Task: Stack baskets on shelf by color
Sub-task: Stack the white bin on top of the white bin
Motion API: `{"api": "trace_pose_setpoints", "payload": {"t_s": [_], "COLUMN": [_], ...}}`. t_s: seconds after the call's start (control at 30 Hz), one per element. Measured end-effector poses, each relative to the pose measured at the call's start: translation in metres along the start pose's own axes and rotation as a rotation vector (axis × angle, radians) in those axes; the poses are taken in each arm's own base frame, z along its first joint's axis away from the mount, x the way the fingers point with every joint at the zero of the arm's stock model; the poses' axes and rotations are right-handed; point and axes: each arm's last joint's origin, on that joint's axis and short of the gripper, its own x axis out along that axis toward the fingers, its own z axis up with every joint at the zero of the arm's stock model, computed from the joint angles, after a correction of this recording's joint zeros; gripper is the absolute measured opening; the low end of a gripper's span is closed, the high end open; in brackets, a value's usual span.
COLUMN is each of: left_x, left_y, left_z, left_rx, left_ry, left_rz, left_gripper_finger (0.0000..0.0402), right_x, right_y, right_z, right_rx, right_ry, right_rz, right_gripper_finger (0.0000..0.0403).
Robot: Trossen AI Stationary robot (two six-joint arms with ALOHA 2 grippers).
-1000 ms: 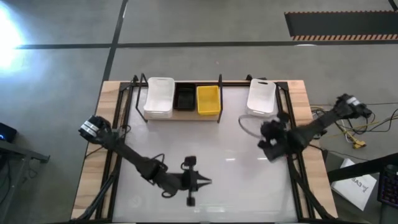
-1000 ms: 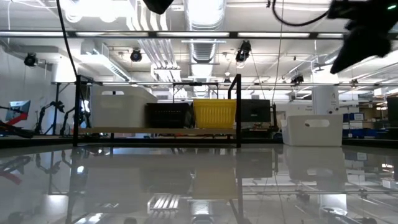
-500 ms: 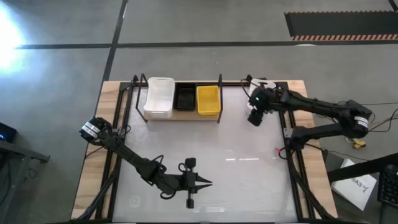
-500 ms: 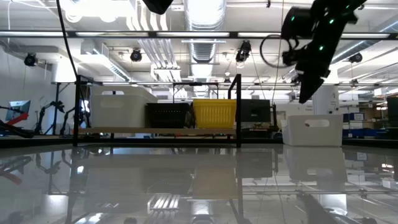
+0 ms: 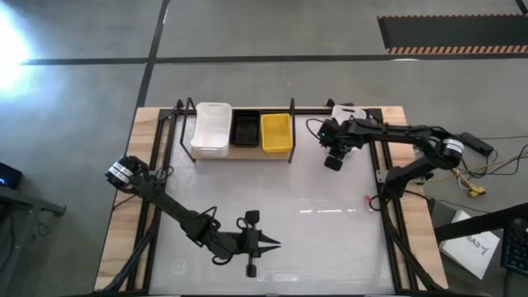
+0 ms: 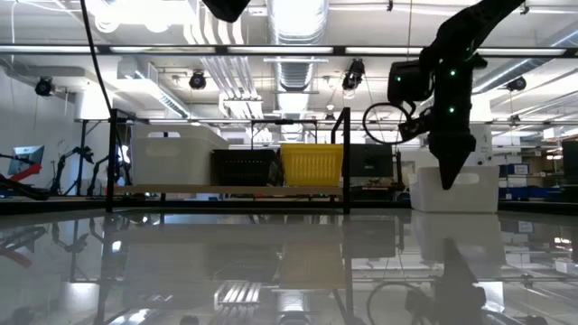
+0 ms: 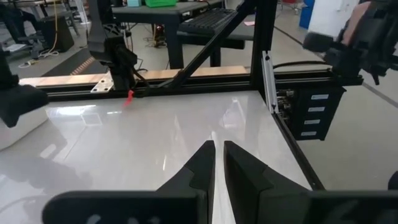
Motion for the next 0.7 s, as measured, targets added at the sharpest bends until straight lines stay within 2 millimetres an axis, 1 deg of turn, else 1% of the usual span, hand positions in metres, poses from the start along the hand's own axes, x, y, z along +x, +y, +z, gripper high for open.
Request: {"api": "trace_pose_setpoints", "payload": {"t_s": [0.1,0.13,0.2,0.27,0.37,0.47,0.6,0.7], "left_x": [-0.001,-0.002,-0.003,-0.005,-0.008,-0.011,-0.017,-0.023], "left_y": [-0.002,-0.003,-0.006,-0.008,-0.013,-0.018,-0.026,-0.033], "left_z": [0.000,0.000,-0.001,-0.001,-0.002,-0.002,-0.003,-0.003], "left_rx": [0.002,0.002,0.003,0.005,0.007,0.010,0.015,0.015], "left_ry": [0.000,0.000,0.000,0.000,0.000,0.000,-0.004,-0.014], "left_rz": [-0.008,-0.011,-0.017,-0.025,-0.039,-0.054,-0.049,-0.032], "left_gripper_finger": [0.0017,0.0017,0.0017,0.0017,0.0017,0.0017,0.0017,0.0017], "right_x": [0.001,0.000,-0.005,-0.012,-0.025,-0.036,-0.048,-0.055], "right_y": [0.012,0.018,0.033,0.054,0.096,0.144,0.211,0.261], "right_z": [-0.002,-0.003,-0.008,-0.016,-0.029,-0.047,-0.067,-0.071], "right_rx": [0.017,0.028,0.067,0.094,0.065,0.006,-0.069,-0.136], "right_ry": [0.041,0.055,0.086,0.134,0.150,0.107,-0.018,-0.119], "right_rz": [0.051,0.065,0.097,0.132,0.162,0.209,0.340,0.473], "right_gripper_finger": [0.0030,0.0021,0.0015,0.0011,0.0009,0.0009,0.0009,0.0009]}}
